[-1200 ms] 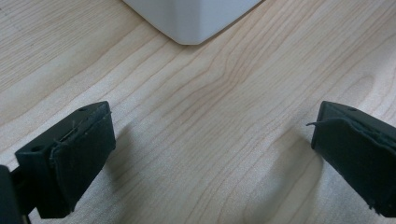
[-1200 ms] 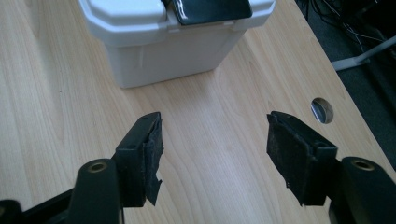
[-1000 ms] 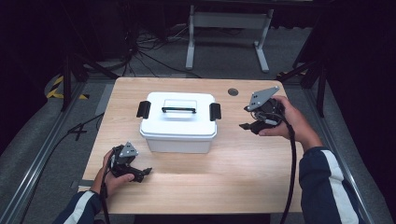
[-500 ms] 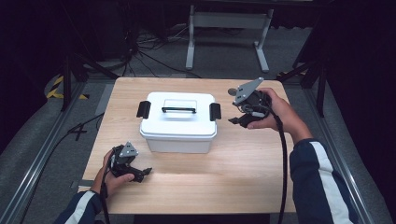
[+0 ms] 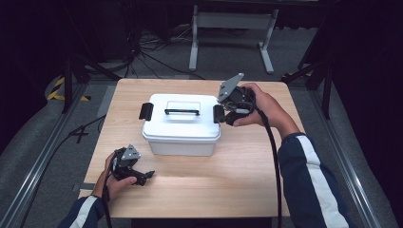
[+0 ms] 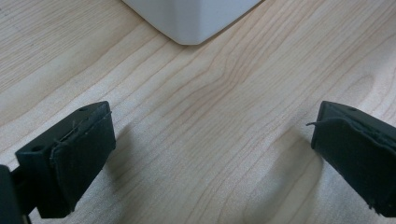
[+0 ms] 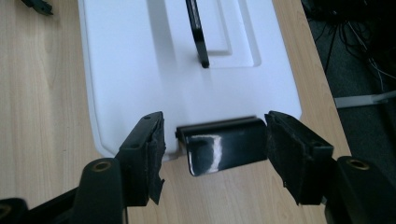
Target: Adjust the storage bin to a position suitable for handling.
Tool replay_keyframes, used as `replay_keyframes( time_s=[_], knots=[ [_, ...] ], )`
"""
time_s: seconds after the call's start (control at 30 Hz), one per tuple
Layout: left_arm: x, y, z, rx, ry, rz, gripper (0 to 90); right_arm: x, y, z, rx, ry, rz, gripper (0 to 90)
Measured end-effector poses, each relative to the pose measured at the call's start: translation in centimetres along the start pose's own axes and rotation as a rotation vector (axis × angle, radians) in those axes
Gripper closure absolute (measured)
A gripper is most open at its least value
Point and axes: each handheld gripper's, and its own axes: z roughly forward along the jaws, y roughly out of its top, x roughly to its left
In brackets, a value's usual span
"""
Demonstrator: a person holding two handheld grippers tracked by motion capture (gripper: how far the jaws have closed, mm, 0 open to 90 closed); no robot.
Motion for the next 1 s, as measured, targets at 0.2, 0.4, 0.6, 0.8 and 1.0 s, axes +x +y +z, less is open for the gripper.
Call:
replay_keyframes(
  time_s=[0.2, 0.4, 0.6, 0.8, 1.0],
  knots=[
    [0.0, 0.0, 0.0, -0.001, 0.003, 0.0, 0.3, 0.2, 1.8, 0.9, 0.005, 0.015, -0.046, 39.2],
    [-0.1, 0.0, 0.0, -0.001, 0.005, -0.004, 0.4, 0.4, 3.4, 1.9, 0.017, 0.032, -0.065, 39.9],
    [-0.1, 0.0, -0.1, 0.0, 0.007, -0.008, 0.5, 0.5, 5.4, 3.3, 0.029, 0.06, -0.089, 42.7],
    [-0.1, 0.0, -0.1, 0.0, 0.007, -0.009, 0.5, 0.3, 6.6, 4.3, 0.052, 0.062, -0.114, 48.6],
    [-0.1, 0.0, -0.1, 0.0, 0.007, -0.01, 0.5, 0.2, 7.1, 5.0, 0.076, 0.057, -0.117, 56.2]
  ],
)
